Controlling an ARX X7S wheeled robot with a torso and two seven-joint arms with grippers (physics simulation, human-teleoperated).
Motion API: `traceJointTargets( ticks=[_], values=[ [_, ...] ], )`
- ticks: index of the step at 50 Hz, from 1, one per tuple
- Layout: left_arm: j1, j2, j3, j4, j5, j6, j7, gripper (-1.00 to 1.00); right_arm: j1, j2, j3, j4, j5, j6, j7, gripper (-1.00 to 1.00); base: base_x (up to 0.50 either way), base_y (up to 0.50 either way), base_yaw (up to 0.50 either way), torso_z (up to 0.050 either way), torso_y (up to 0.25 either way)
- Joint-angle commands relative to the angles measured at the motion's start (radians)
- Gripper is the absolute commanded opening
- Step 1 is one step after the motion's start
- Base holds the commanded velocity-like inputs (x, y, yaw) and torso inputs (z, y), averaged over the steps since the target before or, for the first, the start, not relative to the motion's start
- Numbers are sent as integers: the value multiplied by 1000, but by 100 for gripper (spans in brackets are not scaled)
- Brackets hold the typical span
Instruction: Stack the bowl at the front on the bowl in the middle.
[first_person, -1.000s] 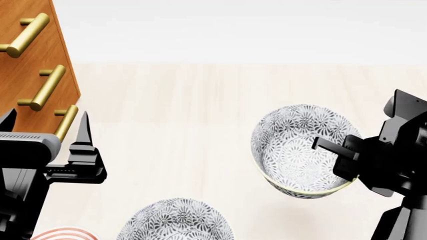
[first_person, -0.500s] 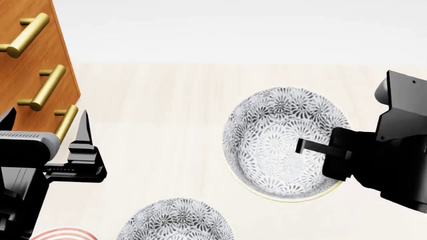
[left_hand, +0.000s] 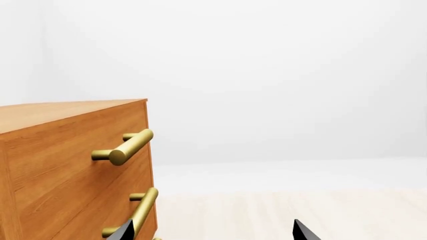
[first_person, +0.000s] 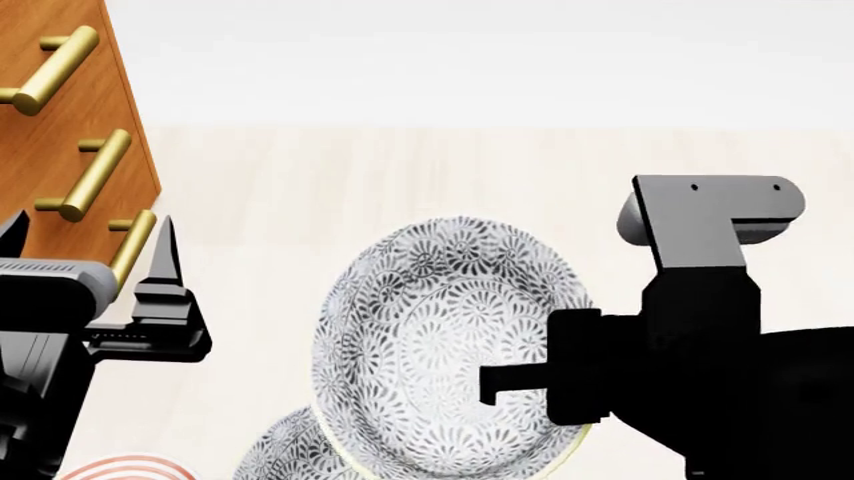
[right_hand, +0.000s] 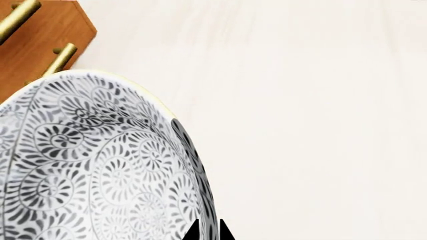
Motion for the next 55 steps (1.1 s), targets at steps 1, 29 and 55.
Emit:
traceJointTargets(
  ticks=[1, 29, 55],
  values=[
    [-6, -4, 0, 12, -10, -9, -7, 100, -29, -43, -60, -70, 13, 4, -14, -100, 0, 0, 0, 0, 0],
    [-1, -13, 8, 12, -22, -2, -20, 100, -49, -108, -197, -21, -358, -51, -383, -100, 0, 0, 0, 0, 0],
    [6, -22, 19, 4, -29, 10, -28, 100, -79, -114, -343, 73, -563, -157, -626, -100, 0, 0, 0, 0, 0]
  ],
)
